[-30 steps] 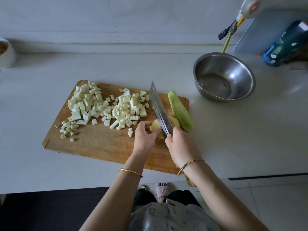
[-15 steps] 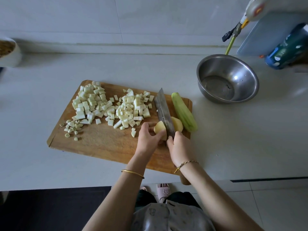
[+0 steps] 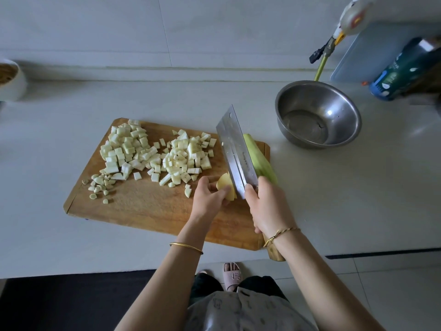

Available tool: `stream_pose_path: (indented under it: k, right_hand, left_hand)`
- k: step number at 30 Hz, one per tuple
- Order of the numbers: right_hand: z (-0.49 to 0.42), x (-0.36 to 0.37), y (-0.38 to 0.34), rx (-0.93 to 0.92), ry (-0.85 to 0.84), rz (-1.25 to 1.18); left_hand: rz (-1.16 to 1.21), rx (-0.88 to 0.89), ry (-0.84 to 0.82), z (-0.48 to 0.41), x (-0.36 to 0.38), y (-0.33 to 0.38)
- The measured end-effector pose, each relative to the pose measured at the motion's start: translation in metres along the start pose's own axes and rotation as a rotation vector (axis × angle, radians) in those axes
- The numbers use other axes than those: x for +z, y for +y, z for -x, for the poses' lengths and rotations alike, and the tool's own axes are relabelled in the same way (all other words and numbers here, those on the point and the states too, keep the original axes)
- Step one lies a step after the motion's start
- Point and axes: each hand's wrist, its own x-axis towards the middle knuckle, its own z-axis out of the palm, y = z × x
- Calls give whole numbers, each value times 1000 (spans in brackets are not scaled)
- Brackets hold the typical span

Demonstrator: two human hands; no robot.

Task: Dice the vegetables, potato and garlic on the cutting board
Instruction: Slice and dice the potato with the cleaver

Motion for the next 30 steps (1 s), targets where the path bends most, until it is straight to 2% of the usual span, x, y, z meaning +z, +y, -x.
stream_pose_path:
  k: [19,26,30]
  right_hand:
    - [2,5,-5,50,-101,88]
    - [1,23,-8,126,-115,47]
    - [-3,36,-11,144,-124,119]
  left_hand:
    - [-96,22,17,-6,1,0]
    - [-137,83,14,-3,-6,-5]
    - [-166,118,3,1,-8,-5]
